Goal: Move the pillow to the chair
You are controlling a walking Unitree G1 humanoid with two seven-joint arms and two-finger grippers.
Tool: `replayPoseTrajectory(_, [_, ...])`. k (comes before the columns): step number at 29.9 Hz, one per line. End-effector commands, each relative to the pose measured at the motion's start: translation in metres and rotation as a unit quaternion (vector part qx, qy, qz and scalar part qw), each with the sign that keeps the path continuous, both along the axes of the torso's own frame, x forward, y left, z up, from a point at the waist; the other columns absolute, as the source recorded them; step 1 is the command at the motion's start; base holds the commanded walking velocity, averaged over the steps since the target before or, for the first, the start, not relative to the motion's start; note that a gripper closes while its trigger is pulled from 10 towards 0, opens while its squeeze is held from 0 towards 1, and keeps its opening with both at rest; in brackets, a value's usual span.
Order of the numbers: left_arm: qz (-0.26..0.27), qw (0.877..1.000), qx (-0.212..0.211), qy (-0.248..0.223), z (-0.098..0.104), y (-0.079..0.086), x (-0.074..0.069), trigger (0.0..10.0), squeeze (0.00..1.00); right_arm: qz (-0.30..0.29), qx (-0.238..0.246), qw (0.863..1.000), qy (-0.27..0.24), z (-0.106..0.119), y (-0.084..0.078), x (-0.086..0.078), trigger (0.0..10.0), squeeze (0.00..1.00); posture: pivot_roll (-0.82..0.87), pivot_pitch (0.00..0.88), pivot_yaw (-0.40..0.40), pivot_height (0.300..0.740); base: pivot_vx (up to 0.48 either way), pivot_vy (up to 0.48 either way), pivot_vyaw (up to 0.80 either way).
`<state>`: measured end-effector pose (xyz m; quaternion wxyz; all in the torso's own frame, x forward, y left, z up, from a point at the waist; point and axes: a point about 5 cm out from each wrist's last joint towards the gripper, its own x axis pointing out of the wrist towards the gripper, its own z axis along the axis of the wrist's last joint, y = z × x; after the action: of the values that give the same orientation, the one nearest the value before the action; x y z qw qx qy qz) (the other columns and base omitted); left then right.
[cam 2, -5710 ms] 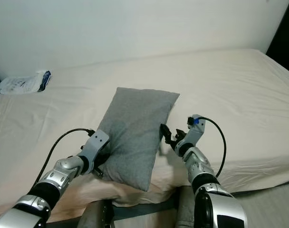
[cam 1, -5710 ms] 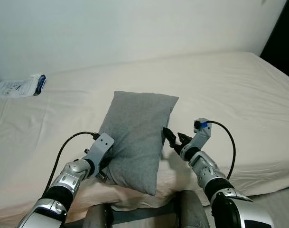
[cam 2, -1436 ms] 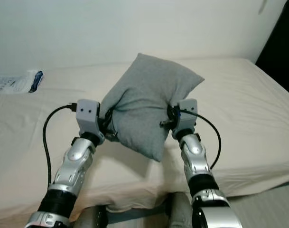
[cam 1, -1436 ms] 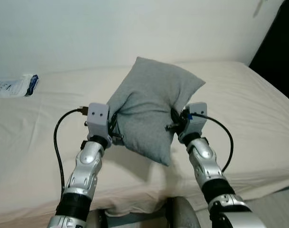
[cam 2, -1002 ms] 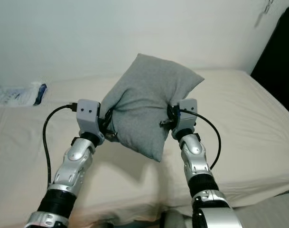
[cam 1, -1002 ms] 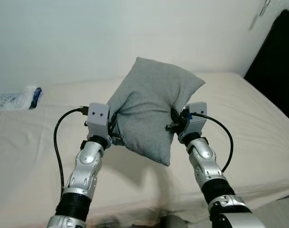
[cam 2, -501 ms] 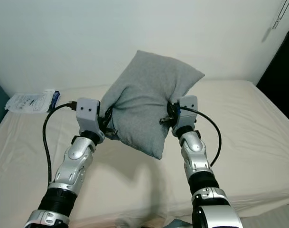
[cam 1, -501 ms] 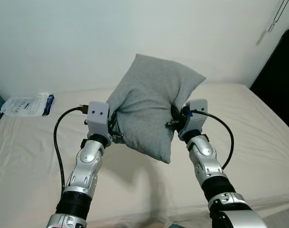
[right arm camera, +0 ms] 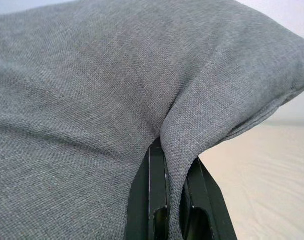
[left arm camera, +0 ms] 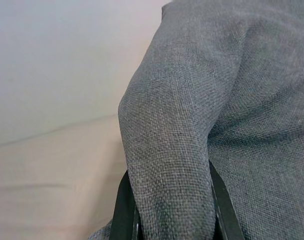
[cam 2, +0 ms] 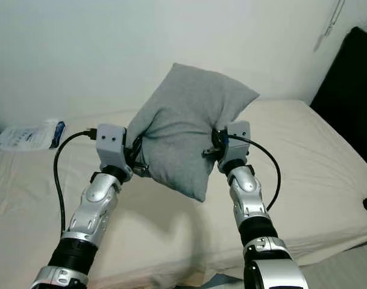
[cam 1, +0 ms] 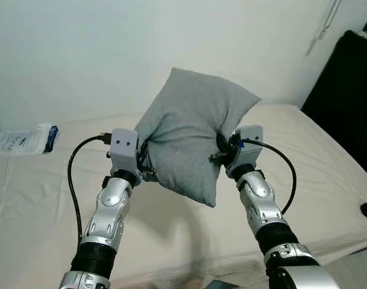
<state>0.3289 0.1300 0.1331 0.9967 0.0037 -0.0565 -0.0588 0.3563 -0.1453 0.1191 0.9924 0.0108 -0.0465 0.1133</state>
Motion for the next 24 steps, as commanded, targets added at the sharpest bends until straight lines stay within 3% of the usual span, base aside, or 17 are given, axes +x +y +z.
replayPoseTrajectory(1, [0.035, 0.999, 0.0, -0.014, 0.005, 0.014, 0.001, 10.0, 0.0, -0.006, -0.004, 1.0, 0.009, -0.002, -0.004, 0.0, 10.0, 0.0, 0.01, 0.0, -0.067, 0.74, 0.0, 0.0, 0.0])
replayPoseTrajectory(9, [0.029, 0.999, 0.013, 0.008, -0.004, 0.011, 0.001, 10.0, 0.0, -0.006, -0.015, 0.999, 0.047, -0.017, -0.005, -0.003, 10.0, 0.0, 0.0, 0.0, -0.055, 0.74, 0.0, 0.0, 0.0])
replayPoseTrajectory(24, [0.023, 1.0, 0.012, 0.018, -0.007, 0.007, 0.003, 10.0, 0.0, -0.014, -0.018, 0.998, 0.053, -0.022, -0.009, -0.006, 10.0, 0.0, -0.01, 0.0, -0.044, 0.74, 0.0, 0.0, 0.0])
